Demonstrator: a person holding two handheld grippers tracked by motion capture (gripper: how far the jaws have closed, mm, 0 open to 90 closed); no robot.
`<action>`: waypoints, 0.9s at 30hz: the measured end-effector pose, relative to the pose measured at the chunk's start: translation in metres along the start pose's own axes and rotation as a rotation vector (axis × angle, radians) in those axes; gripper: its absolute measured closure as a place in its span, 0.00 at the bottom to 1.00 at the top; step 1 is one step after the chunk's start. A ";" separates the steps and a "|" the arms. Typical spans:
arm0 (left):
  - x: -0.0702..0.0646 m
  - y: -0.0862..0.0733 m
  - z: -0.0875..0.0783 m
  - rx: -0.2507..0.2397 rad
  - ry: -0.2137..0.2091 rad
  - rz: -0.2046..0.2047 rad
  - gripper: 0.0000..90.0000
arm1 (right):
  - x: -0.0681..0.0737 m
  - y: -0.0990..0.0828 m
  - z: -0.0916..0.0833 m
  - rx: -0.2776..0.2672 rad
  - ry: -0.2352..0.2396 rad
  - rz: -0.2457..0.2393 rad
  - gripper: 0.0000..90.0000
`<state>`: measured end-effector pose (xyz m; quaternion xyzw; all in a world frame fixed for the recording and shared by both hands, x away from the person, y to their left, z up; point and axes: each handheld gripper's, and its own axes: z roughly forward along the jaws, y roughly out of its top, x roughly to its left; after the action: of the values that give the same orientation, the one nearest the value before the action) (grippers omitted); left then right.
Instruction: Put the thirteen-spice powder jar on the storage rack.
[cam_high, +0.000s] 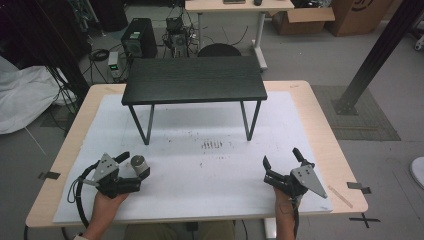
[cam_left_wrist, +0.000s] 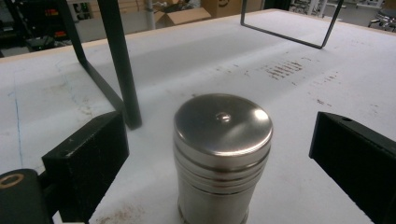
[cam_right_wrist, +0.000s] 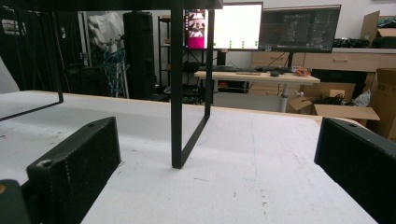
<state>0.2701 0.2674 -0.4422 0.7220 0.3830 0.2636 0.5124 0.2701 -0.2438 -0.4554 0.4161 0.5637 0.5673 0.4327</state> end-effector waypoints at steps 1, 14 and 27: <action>0.000 0.000 0.000 0.000 -0.003 -0.001 0.07 | 0.000 0.000 0.000 0.000 0.000 0.000 0.00; 0.002 -0.003 -0.001 -0.022 -0.024 -0.019 0.20 | 0.000 0.000 0.000 0.000 0.001 0.000 0.00; 0.002 -0.004 -0.001 -0.028 -0.037 -0.013 0.33 | 0.000 0.000 0.000 0.001 0.001 0.001 0.00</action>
<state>0.2697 0.2700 -0.4456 0.7171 0.3745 0.2521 0.5310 0.2702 -0.2438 -0.4553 0.4165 0.5639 0.5675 0.4319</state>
